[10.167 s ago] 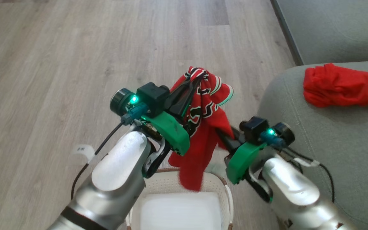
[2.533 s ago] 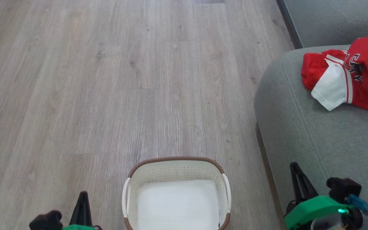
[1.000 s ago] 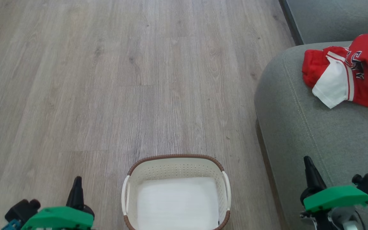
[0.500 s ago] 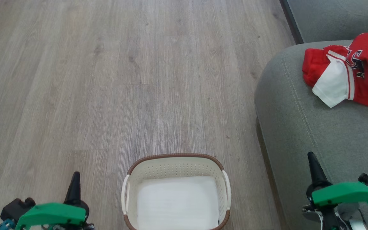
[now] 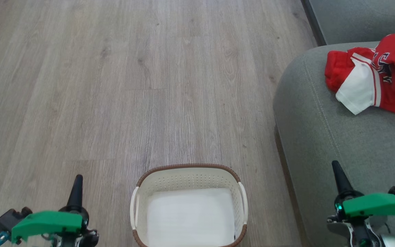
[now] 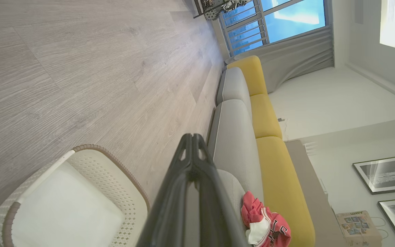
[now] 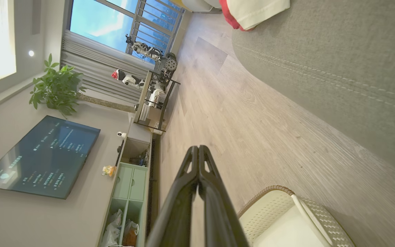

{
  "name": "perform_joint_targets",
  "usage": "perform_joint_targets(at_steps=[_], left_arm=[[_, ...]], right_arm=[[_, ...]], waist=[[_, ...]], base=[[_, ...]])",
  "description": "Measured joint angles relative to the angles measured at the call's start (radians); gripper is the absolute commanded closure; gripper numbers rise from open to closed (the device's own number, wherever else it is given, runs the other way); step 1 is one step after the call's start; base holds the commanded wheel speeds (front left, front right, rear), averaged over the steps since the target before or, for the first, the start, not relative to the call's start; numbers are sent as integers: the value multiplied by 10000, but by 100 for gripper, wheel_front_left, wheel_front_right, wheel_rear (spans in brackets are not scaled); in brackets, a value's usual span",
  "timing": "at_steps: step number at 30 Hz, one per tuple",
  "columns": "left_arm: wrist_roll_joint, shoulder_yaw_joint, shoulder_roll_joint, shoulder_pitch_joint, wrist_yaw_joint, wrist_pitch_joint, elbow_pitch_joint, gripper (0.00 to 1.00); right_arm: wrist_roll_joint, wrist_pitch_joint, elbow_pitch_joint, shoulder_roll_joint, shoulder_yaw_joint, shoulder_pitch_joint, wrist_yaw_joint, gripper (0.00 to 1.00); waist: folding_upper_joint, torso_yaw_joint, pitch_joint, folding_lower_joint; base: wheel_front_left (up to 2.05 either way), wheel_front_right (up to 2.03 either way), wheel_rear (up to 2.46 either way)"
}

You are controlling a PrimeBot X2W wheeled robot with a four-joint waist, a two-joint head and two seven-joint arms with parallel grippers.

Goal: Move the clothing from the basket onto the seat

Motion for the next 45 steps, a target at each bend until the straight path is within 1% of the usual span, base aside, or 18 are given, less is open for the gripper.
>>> perform_joint_targets(at_steps=[3, 7, 10, 15, 18, 36, 45], left_arm=[[-303, 19, -12, -10, -10, 58, 4, 100], [-708, 61, -19, -31, -173, 184, 17, 100], [-1001, 107, -33, -118, -186, 261, 33, 100], [-1519, 291, -48, -353, -347, 376, 42, 100], [-1822, 332, -58, -396, -359, 477, 42, 100], [-3611, 665, -111, -748, -794, 968, 100, 100], [-3735, 671, -142, -817, -794, 974, 102, 100]], right_arm=[[334, 77, -31, 2, -46, -104, 0, 100], [761, 178, -59, 2, -148, -135, 0, 100], [1104, 267, -90, 2, -182, -135, 0, 100], [1653, 441, -107, 4, -236, -137, 0, 100], [1967, 523, -138, 4, -270, -138, 0, 100], [3917, 970, -245, 12, -546, -360, 0, 100], [4010, 1053, -251, 12, -554, -360, 0, 100]], waist=[[0, -1, 11, 0], [0, -2, 26, 0], [0, -2, 36, 0], [0, -4, 54, 0], [0, -5, 65, 0], [0, -10, 130, 0], [0, -10, 130, 0]], base=[[0, 0, 0], [0, 0, 0], [0, 0, 0], [0, 0, 0], [0, 0, 0], [0, 0, 0], [0, 0, 0]])
